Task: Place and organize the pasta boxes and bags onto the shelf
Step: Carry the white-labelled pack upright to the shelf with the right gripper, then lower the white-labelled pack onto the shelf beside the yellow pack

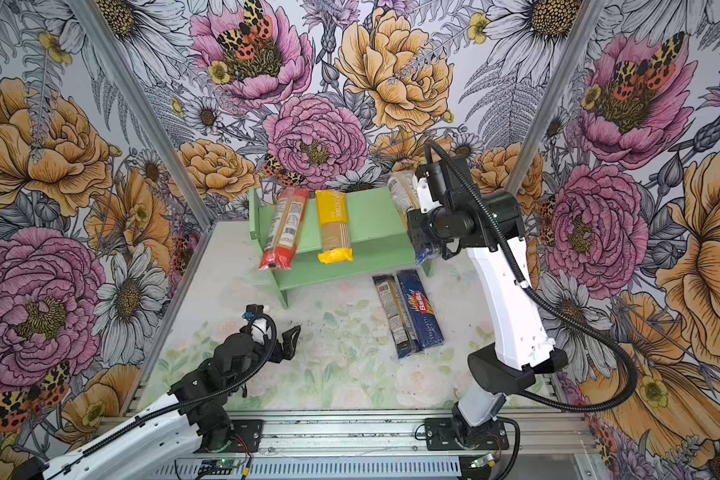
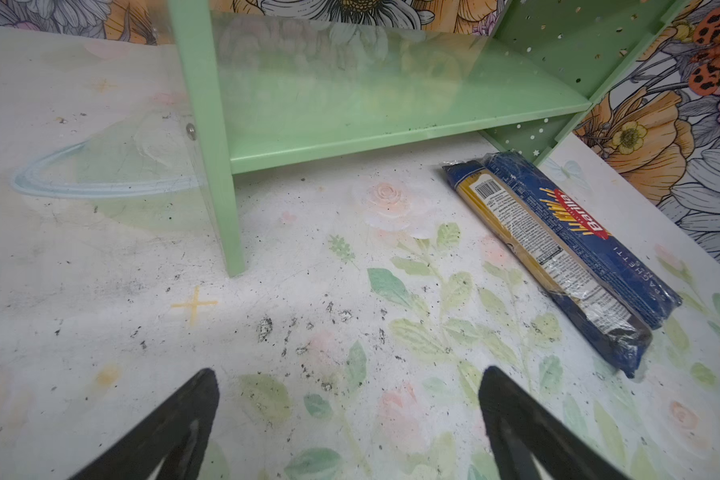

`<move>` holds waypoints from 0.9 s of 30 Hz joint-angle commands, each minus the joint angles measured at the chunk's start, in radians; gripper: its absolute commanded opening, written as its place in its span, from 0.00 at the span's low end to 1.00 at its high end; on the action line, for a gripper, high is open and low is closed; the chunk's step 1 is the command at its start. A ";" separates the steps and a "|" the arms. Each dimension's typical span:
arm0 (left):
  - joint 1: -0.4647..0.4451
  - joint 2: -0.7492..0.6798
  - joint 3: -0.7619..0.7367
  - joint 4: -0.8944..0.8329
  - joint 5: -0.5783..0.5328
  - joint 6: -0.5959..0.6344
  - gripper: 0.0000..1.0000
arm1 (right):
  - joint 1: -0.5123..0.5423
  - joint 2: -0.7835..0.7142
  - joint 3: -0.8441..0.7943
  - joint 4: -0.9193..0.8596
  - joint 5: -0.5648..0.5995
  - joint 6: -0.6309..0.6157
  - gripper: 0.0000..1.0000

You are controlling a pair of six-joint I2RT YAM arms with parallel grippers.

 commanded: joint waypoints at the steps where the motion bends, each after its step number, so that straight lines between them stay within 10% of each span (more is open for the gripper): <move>1: 0.011 -0.012 -0.009 0.021 0.016 0.006 0.99 | -0.001 0.024 0.113 0.150 -0.015 -0.018 0.00; 27: 0.012 -0.022 -0.014 0.021 0.019 0.007 0.99 | -0.002 0.250 0.133 0.345 -0.001 0.035 0.00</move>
